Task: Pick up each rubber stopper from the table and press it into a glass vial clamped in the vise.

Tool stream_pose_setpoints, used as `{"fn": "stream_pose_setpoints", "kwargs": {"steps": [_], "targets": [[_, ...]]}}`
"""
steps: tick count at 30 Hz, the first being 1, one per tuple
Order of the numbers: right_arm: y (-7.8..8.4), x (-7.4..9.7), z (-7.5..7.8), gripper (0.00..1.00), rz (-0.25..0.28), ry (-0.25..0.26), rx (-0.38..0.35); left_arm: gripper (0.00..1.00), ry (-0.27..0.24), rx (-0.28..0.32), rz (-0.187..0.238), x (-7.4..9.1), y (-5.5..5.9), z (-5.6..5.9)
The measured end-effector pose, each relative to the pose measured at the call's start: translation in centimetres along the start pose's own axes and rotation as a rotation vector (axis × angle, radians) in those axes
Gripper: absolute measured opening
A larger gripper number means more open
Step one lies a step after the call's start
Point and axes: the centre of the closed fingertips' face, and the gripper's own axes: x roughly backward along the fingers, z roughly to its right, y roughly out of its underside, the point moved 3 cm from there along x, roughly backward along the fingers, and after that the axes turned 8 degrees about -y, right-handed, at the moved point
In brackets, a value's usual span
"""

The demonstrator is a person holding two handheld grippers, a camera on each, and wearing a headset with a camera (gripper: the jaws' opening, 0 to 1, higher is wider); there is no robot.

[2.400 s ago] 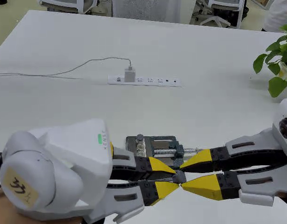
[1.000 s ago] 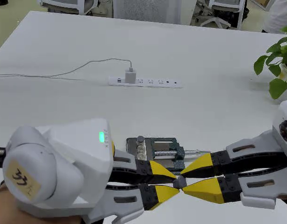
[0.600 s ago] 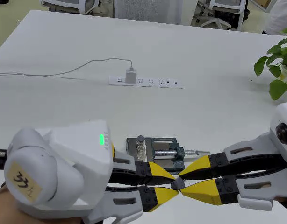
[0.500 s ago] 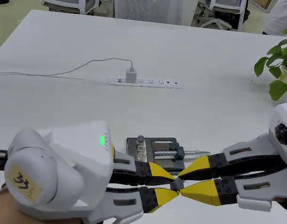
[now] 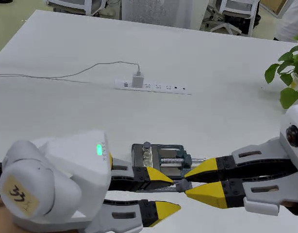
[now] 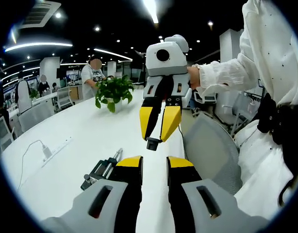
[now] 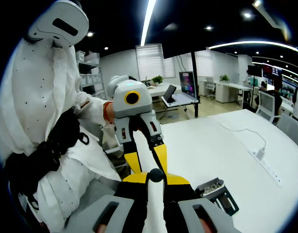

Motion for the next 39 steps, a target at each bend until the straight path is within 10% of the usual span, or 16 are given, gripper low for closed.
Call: {"fn": "stream_pose_setpoints", "kwargs": {"steps": [15, 39], "targets": [[-0.9, -0.4, 2.5, 0.06, -0.050, 0.074, 0.000, 0.42, -0.135, 0.025, -0.021, 1.6, 2.7, -2.5], [1.4, -2.9, 12.0, 0.06, -0.272, 0.178, -0.113, 0.79, -0.223, 0.080, -0.030, 2.4, 6.9, -6.0]]}}
